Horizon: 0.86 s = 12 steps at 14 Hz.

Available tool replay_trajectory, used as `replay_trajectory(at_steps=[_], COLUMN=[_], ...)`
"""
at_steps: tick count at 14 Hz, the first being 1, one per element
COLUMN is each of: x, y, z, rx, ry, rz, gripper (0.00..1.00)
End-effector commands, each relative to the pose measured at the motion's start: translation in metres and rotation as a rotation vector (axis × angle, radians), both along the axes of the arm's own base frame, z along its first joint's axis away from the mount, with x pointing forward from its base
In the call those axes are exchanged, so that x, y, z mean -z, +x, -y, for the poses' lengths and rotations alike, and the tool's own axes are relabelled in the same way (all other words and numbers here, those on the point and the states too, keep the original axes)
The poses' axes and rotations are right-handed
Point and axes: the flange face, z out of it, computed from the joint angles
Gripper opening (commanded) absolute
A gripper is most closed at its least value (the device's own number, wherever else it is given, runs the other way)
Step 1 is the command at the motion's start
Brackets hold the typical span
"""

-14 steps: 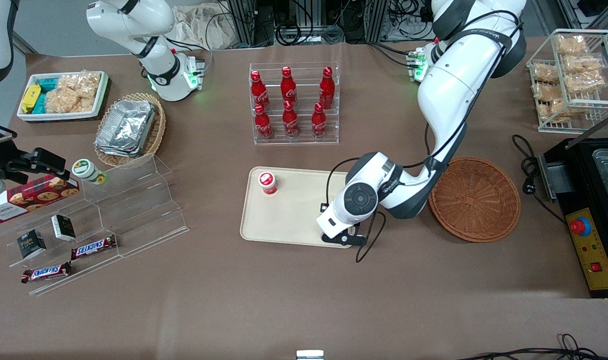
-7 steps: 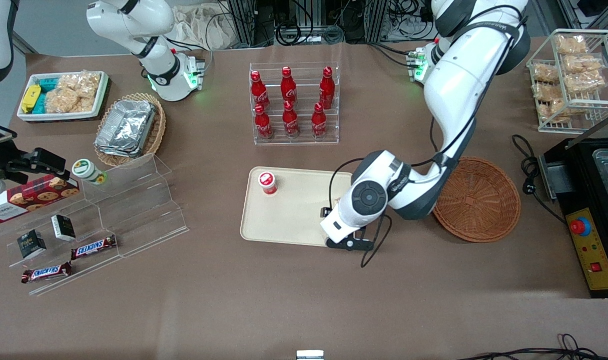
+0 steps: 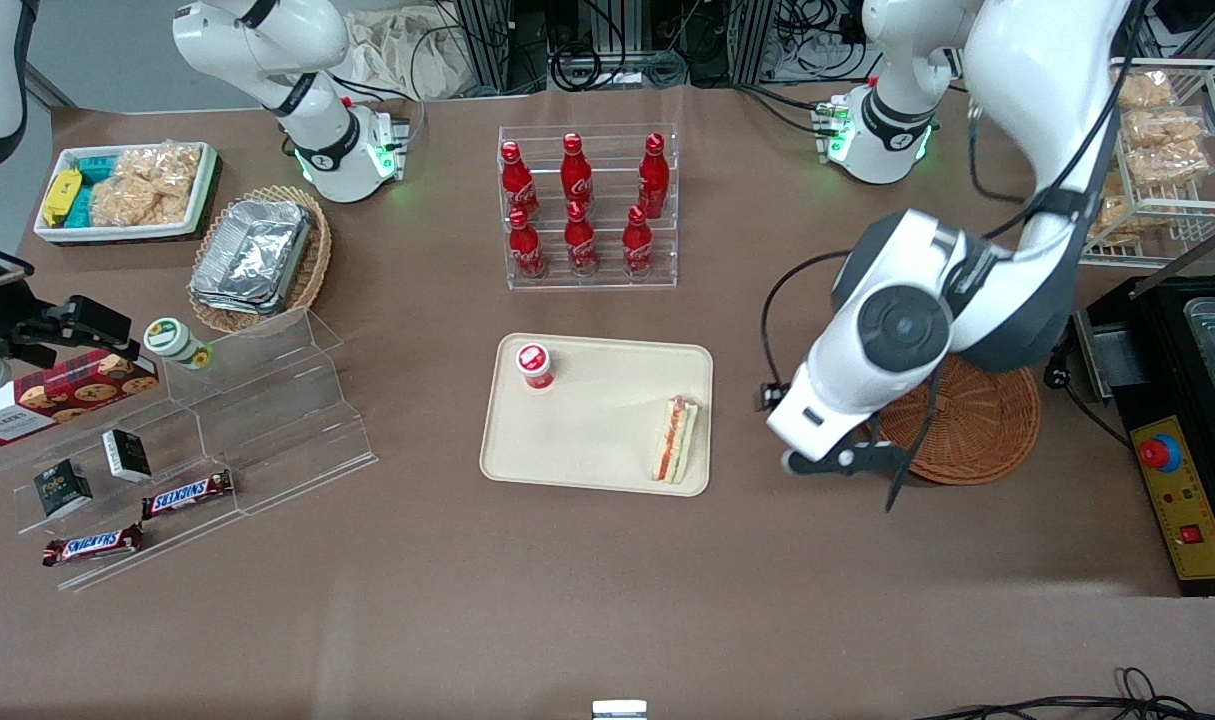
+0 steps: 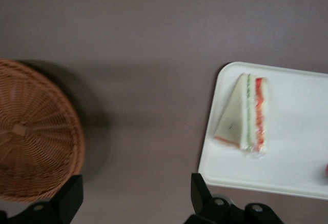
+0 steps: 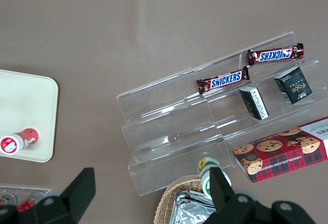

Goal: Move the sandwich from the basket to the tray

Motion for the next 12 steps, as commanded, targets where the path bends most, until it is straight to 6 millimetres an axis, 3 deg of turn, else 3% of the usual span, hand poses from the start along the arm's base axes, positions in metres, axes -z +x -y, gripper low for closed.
replay_trajectory(at_steps=[1, 4, 6, 12], x=[-0.005, -0.035, -0.052, -0.1], y=[-0.06, -0.071, -0.062, -0.022], z=[-0.046, -0.099, -0.131, -0.17], rx=[0.066, 0.185, 0.218, 0.316], ry=[0.021, 0.0, 0.002, 0.012], rz=[0.049, 0.04, 0.025, -0.046], gripper=[0.94, 0.95, 0.96, 1.0])
